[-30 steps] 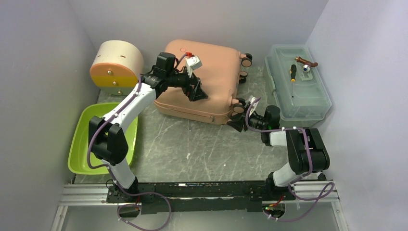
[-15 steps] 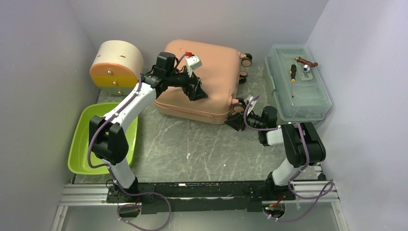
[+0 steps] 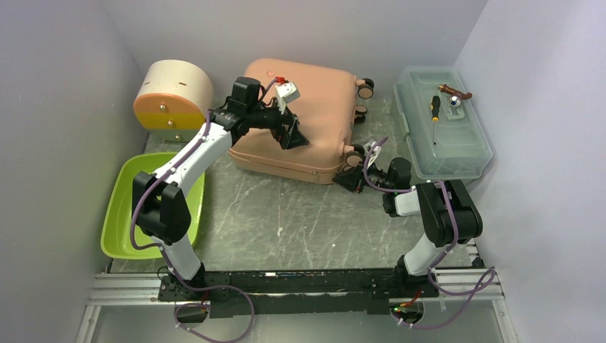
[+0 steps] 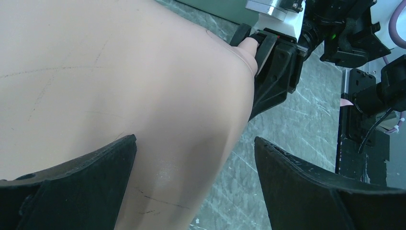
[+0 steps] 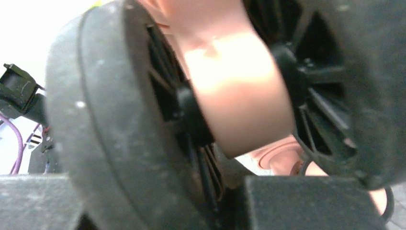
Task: Open, take out, and arrange the luggage
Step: Adjust the wheels of the luggage at the center of the board, then pick up the zipper from the luggage.
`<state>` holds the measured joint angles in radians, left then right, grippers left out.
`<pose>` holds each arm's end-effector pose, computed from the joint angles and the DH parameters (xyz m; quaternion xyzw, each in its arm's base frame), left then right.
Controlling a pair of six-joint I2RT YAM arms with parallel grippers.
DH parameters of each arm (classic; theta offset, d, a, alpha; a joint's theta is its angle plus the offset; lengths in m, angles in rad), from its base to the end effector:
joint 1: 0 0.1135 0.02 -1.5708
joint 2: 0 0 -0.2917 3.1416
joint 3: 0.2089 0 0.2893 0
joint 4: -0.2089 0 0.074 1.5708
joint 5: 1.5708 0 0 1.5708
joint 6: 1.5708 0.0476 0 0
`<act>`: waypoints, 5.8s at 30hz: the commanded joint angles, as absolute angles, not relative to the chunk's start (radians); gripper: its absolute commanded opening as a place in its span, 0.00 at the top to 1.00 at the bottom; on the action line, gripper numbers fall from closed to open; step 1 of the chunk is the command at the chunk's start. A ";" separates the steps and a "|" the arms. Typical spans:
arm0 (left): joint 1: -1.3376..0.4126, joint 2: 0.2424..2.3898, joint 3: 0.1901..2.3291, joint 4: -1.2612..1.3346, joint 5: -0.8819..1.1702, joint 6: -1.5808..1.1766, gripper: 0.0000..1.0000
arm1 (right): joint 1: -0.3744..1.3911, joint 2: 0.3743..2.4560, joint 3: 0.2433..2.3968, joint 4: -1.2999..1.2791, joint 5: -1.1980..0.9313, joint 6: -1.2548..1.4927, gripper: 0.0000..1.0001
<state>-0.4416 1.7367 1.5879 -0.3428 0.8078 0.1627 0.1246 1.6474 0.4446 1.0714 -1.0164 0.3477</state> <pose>0.3932 -0.2239 0.3681 0.4275 0.6931 -0.3996 0.4210 0.2910 0.0772 0.1489 -0.2456 0.6886 0.4905 0.4743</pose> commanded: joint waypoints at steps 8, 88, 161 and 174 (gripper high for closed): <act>-0.442 1.749 1.567 -0.392 0.808 0.150 0.01 | 0.167 1.651 0.548 1.377 -1.005 0.523 0.71; -0.499 1.835 1.752 -0.576 0.889 0.281 0.01 | -0.061 1.447 0.769 0.234 -0.846 -0.227 1.00; -0.606 1.832 1.828 -0.558 0.859 0.195 0.01 | 0.237 1.411 0.542 0.769 -0.663 -0.190 0.34; -0.591 1.761 1.704 -0.527 0.809 0.218 0.01 | 0.261 1.405 0.582 0.698 -0.460 -0.052 0.35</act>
